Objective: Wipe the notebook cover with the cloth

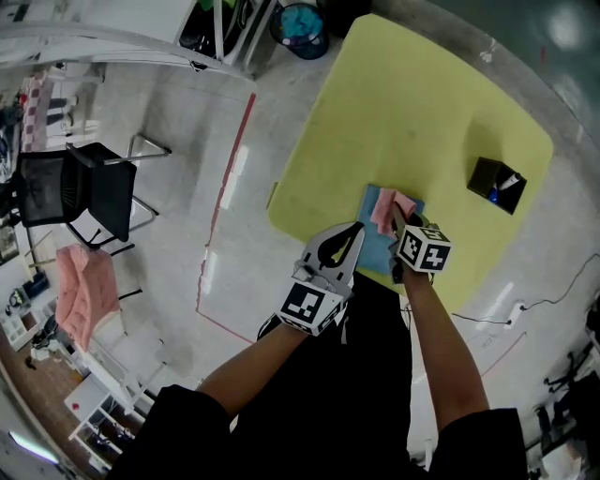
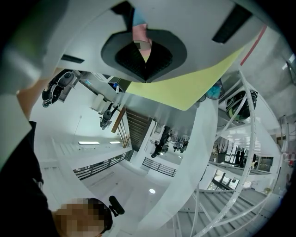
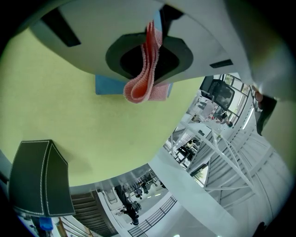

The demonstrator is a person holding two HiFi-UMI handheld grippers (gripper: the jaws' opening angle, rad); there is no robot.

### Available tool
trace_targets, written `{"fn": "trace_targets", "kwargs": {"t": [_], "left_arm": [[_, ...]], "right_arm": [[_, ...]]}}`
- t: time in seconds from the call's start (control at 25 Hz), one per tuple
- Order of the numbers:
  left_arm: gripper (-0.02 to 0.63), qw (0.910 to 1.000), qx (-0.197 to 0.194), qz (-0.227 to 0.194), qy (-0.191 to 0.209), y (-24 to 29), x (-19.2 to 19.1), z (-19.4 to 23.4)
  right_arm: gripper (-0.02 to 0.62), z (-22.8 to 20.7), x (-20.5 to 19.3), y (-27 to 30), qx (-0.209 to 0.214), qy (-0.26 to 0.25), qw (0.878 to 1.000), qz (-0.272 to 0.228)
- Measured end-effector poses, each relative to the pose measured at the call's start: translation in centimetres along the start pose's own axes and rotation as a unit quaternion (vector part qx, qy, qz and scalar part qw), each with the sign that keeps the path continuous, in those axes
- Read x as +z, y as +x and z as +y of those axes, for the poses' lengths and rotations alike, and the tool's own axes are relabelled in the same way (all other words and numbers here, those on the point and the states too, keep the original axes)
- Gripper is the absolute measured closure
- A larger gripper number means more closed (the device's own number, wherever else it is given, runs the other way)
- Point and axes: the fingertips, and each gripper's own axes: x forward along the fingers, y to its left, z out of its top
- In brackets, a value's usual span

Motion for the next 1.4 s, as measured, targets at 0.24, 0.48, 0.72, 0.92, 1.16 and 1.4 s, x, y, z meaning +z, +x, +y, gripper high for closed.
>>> {"fn": "trace_targets", "kwargs": {"t": [0.24, 0.48, 0.72, 0.92, 1.16, 1.4], "left_arm": [[0.598, 1.0000, -0.001, 0.002, 0.008, 0.4, 0.2, -0.8], [0.598, 0.9999, -0.003, 0.006, 0.010, 1.0, 0.2, -2.1], [0.598, 0.9999, -0.003, 0.003, 0.011, 1.7, 0.4, -3.6], [0.598, 1.0000, 0.001, -0.003, 0.006, 1.8, 0.9, -3.7], [0.598, 1.0000, 0.000, -0.007, -0.001, 1.4, 1.5, -4.4], [0.598, 0.9999, -0.006, -0.011, -0.002, 0.7, 1.8, -3.2]], "right_arm": [[0.560, -1.2, 0.0, -1.0, -0.005, 0.004, 1.000, -0.005], [0.560, -2.3, 0.0, -1.9, -0.007, 0.004, 1.000, -0.006], [0.560, -3.5, 0.0, -2.7, -0.009, -0.002, 1.000, -0.002], [0.560, -4.3, -0.1, -3.2, -0.017, 0.004, 1.000, -0.006], [0.560, -4.7, -0.4, -3.7, -0.021, 0.008, 1.000, -0.005], [0.560, -5.1, -0.2, -3.8, -0.025, 0.034, 0.999, -0.017]]}}
